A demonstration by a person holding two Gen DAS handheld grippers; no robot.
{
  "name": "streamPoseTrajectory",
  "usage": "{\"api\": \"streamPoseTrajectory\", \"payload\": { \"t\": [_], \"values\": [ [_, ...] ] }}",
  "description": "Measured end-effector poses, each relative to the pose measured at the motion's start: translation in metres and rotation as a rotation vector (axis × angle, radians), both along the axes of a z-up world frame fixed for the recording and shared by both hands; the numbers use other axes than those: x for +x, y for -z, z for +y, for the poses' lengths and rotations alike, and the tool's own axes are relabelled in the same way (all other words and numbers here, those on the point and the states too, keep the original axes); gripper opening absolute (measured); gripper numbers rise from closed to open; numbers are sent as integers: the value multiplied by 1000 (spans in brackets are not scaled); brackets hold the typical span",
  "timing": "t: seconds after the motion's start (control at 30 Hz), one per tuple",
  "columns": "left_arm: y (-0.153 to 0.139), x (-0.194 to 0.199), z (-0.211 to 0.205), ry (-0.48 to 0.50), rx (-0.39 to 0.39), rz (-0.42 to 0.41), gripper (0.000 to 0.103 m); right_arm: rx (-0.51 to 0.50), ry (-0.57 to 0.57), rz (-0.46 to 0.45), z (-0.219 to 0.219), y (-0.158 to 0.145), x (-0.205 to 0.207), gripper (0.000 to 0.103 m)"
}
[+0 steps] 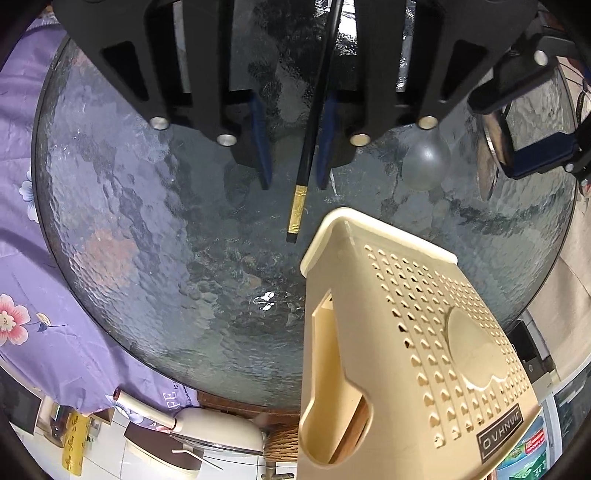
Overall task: Organize utensils
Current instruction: 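Close the left tool on two spoons while the right tool grasps the black gold-tipped chopstick, then lift the spoons with the left tool while the right tool lifts the black chopstick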
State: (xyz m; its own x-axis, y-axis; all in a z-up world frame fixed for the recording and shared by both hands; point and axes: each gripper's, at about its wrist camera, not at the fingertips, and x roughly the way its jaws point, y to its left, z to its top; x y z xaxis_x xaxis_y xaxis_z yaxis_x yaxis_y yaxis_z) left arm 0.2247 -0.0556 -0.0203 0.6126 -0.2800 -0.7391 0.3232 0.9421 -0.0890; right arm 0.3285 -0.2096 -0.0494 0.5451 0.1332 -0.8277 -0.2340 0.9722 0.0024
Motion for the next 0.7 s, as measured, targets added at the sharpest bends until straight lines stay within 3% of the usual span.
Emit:
{"api": "streamPoseTrajectory", "payload": {
  "t": [0.13, 0.4, 0.57, 0.7],
  "values": [
    [-10, -1, 6, -15, -10, -19, 46, -4, -20, 3, 1, 0, -1, 10],
    [-19, -5, 10, -29, -32, -47, 46, 59, -29, -2, -3, 1, -15, 7],
    [-32, -10, 14, -35, -49, -75, 46, 99, -38, -60, -11, -17, -29, 7],
    [-47, -16, 20, -42, -74, -107, 46, 186, -56, -101, -23, -39, -44, 7]
  ]
}}
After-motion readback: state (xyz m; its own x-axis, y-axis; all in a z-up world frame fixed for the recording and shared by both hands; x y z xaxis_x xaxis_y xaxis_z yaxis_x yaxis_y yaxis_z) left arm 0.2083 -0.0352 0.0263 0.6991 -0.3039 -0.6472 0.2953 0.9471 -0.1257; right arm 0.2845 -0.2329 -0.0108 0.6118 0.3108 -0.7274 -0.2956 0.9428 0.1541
